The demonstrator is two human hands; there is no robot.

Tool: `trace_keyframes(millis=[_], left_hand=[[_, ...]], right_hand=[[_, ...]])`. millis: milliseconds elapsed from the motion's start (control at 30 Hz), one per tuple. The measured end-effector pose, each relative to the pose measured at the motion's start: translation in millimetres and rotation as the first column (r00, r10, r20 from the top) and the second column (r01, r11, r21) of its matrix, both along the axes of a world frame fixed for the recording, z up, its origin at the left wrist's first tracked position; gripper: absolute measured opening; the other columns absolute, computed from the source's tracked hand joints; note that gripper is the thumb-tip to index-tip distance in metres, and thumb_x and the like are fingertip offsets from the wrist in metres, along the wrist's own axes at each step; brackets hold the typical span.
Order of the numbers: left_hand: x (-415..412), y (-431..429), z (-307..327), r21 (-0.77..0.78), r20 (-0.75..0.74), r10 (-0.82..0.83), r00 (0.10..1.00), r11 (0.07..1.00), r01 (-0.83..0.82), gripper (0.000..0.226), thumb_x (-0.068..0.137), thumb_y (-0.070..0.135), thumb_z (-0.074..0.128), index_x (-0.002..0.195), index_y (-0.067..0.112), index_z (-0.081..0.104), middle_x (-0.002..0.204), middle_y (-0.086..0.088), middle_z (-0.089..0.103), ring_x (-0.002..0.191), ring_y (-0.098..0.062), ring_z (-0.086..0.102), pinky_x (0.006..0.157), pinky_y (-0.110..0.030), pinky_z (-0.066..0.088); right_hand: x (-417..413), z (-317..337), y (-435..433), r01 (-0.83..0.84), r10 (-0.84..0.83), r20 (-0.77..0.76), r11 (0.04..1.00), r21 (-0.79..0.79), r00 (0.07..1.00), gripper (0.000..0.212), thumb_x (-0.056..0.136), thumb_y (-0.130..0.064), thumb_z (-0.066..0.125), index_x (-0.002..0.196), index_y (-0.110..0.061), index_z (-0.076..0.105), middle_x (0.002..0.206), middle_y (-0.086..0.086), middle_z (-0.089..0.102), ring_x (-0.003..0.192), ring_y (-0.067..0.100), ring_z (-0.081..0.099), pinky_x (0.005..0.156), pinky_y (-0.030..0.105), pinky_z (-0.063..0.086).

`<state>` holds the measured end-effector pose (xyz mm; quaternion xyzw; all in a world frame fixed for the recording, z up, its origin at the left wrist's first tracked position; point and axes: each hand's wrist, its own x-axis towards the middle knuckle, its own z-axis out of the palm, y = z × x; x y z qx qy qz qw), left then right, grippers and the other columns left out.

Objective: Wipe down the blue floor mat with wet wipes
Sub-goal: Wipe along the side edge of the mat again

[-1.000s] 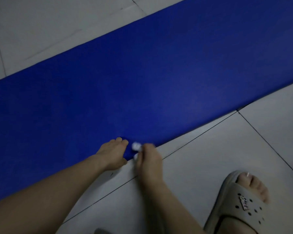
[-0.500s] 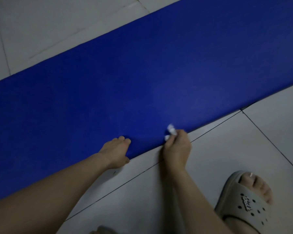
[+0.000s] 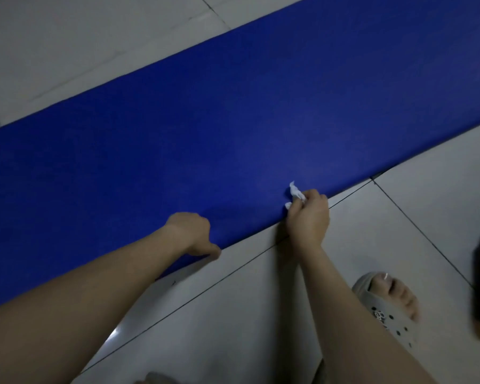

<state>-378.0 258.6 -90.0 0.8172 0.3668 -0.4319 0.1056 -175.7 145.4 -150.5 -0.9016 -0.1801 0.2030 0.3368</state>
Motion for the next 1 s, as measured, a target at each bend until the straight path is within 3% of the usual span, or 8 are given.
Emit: trace_keyframes(millis=[167,300,433,600,833,1000], left_hand=[[62,-30,-18,0.180,0.392,-0.111,0.913,0.983,0.042,0.050,0.086,0.066,0.063,0.095,0.020,0.045,0.091,0.000,0.056,0.082,-0.023,0.058,0.066,-0.035,0.044],[74,-28,-32,0.166,0.406,-0.137,0.904,0.983,0.074,0.033,0.097,0.048,0.059,0.097,0.016,0.048,0.098,-0.006,0.061,0.084,-0.026,0.058,0.070,-0.037,0.045],[74,-19,-25,0.101,0.431,-0.195,0.881,0.981,0.168,0.025,0.099,0.038,0.054,0.084,0.019,0.049,0.083,-0.003,0.057,0.079,-0.025,0.056,0.071,-0.038,0.046],[62,-14,-10,0.025,0.494,-0.135,0.859,0.990,0.142,0.027,0.098,0.036,0.055,0.075,0.023,0.052,0.076,0.001,0.055,0.076,-0.021,0.055,0.071,-0.039,0.049],[-29,7,10,-0.061,0.280,-0.104,0.954,0.990,0.125,0.032,0.096,0.033,0.056,0.066,0.025,0.045,0.074,0.004,0.051,0.070,-0.014,0.047,0.066,-0.035,0.041],[-100,2,-3,-0.064,0.018,-0.062,0.998,0.996,0.063,0.031,0.091,0.028,0.058,0.066,0.019,0.042,0.068,-0.001,0.045,0.065,-0.018,0.043,0.064,-0.036,0.040]], right_hand=[[-11,8,-3,0.026,-0.020,-0.079,0.997,0.078,0.997,0.025,0.102,-0.030,0.051,0.096,-0.009,0.063,0.102,0.006,0.055,0.081,0.017,0.052,0.072,0.028,0.038],[3,5,-7,-0.025,0.037,-0.123,0.995,0.097,0.992,0.027,0.101,-0.019,0.046,0.081,-0.008,0.062,0.100,0.018,0.059,0.078,0.022,0.051,0.071,0.031,0.039],[8,11,-14,-0.152,0.160,-0.126,0.986,0.067,0.979,0.016,0.095,-0.020,0.065,0.105,-0.011,0.073,0.114,0.007,0.050,0.087,0.014,0.053,0.080,0.022,0.038],[0,14,-13,-0.066,0.087,-0.154,0.988,0.139,0.984,0.019,0.092,-0.027,0.073,0.103,-0.012,0.074,0.119,0.003,0.049,0.092,0.009,0.053,0.086,0.022,0.042],[-96,15,-7,-0.298,0.323,-0.142,0.939,0.171,0.936,0.009,0.098,-0.026,0.064,0.094,-0.018,0.065,0.110,-0.002,0.041,0.076,0.005,0.051,0.070,0.013,0.037],[-155,4,-17,-0.705,0.706,0.032,0.702,0.102,0.708,0.014,0.099,-0.023,0.056,0.094,-0.011,0.061,0.103,0.002,0.039,0.071,0.021,0.050,0.065,0.034,0.044]])
